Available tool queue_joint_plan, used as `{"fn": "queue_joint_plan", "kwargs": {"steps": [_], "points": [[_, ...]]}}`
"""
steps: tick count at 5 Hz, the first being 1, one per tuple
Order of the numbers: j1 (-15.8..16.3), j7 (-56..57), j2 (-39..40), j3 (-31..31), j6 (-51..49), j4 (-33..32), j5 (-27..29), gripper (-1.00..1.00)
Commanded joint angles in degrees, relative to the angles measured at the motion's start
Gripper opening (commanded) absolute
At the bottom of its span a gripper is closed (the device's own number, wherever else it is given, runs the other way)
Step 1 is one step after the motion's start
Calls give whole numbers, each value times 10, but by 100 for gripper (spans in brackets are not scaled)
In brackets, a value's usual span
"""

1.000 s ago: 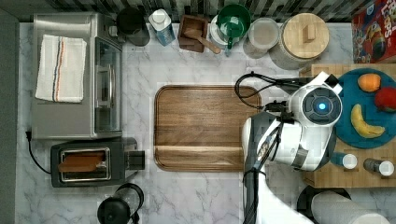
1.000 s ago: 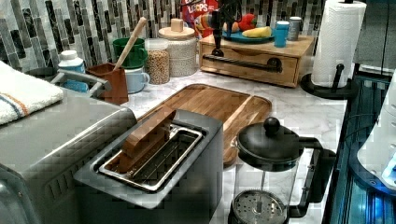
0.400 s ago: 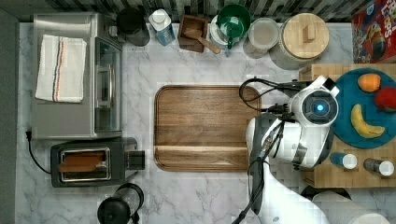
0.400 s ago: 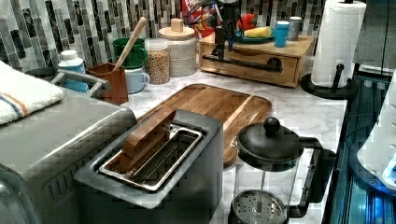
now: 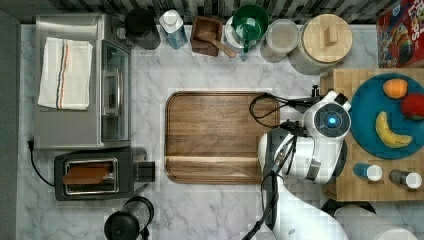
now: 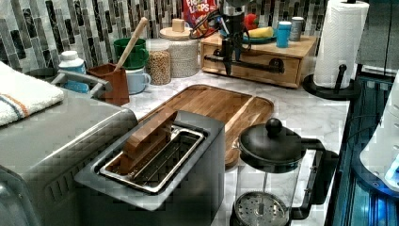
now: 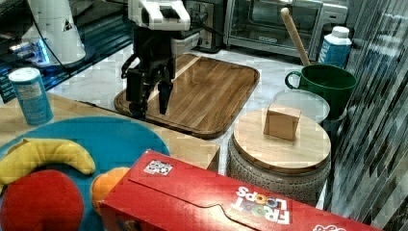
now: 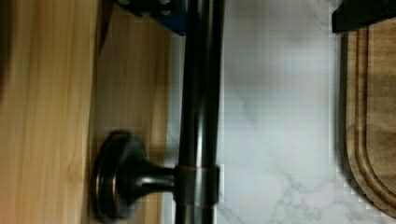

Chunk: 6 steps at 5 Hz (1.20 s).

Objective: Open the drawer.

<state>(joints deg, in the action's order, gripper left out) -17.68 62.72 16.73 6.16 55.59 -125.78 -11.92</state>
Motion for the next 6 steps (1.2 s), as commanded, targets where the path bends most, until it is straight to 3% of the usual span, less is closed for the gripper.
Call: {"fn": "queue_joint_plan", "kwargs": {"steps": [1,2,3,5,6], "points": [[20,33,20,-22,-28,33,32,100],[18,26,24,-41,-24,36,17,100],[29,26,37,-55,-81,68,30,100],[83,-52,-4,-70,-89,29,17,100],[89,-52,12,-92,-98,44,39,100]]}}
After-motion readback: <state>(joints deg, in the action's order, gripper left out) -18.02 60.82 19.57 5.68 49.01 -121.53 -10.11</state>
